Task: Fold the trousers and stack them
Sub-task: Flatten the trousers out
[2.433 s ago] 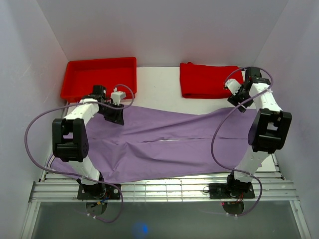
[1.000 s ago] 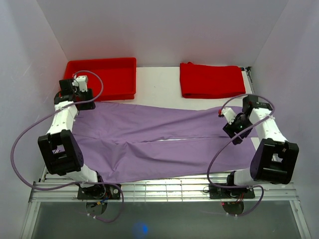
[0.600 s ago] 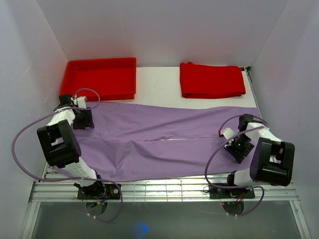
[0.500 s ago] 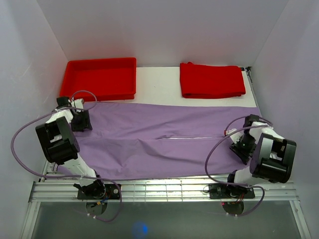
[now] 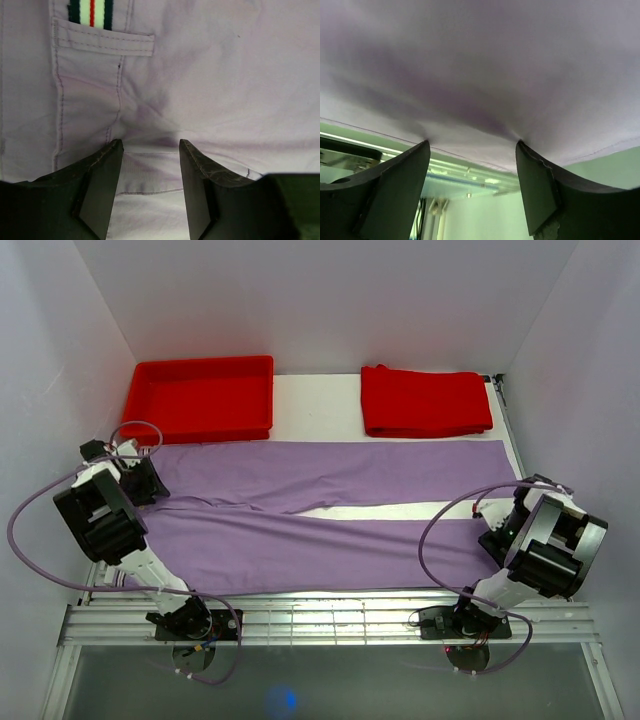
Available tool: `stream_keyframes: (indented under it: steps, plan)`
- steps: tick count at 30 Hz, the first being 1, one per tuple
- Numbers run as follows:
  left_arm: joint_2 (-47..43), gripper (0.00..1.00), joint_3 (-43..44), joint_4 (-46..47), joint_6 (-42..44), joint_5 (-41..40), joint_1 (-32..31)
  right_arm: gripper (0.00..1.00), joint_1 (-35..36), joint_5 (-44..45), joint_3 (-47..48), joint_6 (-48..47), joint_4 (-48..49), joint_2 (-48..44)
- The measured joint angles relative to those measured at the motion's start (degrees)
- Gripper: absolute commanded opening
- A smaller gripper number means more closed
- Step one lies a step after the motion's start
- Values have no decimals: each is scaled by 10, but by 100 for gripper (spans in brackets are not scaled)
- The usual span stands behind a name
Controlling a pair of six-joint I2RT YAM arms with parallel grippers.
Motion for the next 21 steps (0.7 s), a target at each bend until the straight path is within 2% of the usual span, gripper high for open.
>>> stream_keyframes:
  steps: [3, 6, 12, 17, 21]
  plan:
    - [-1, 64, 1, -6, 26, 21, 10, 75, 0, -55, 44, 1, -20, 1]
    - [-8, 66, 1, -23, 59, 40, 12, 75, 12, -110, 130, 11, -40, 4]
    - [-44, 66, 16, -70, 117, 47, -19, 71, 100, -174, 260, 67, -32, 26]
    - [-51, 64, 34, -67, 137, 46, -71, 69, 179, -188, 320, 129, -5, 128]
    - [-39, 62, 39, -61, 132, 42, -105, 67, 202, -187, 367, 171, 26, 215]
